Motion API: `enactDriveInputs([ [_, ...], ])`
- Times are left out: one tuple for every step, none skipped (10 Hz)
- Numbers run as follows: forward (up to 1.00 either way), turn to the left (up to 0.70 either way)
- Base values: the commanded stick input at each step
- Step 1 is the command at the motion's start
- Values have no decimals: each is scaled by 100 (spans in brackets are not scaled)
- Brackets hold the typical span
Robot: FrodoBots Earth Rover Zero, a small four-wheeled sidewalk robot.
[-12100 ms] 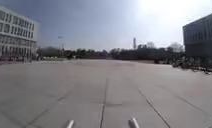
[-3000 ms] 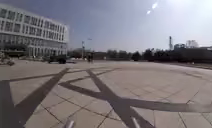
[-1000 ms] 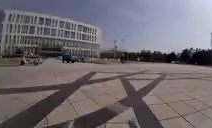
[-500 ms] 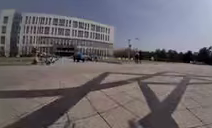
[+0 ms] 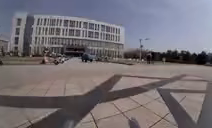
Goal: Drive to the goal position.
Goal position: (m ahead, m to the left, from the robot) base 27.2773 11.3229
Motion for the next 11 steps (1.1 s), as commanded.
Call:
enactDriveInputs([
  [100, 0],
  [100, 0],
  [100, 16],
  [100, 27],
  [100, 27],
  [100, 27],
  [100, 8],
  [100, 0],
  [100, 0],
  [100, 0],
  [100, 0],
])
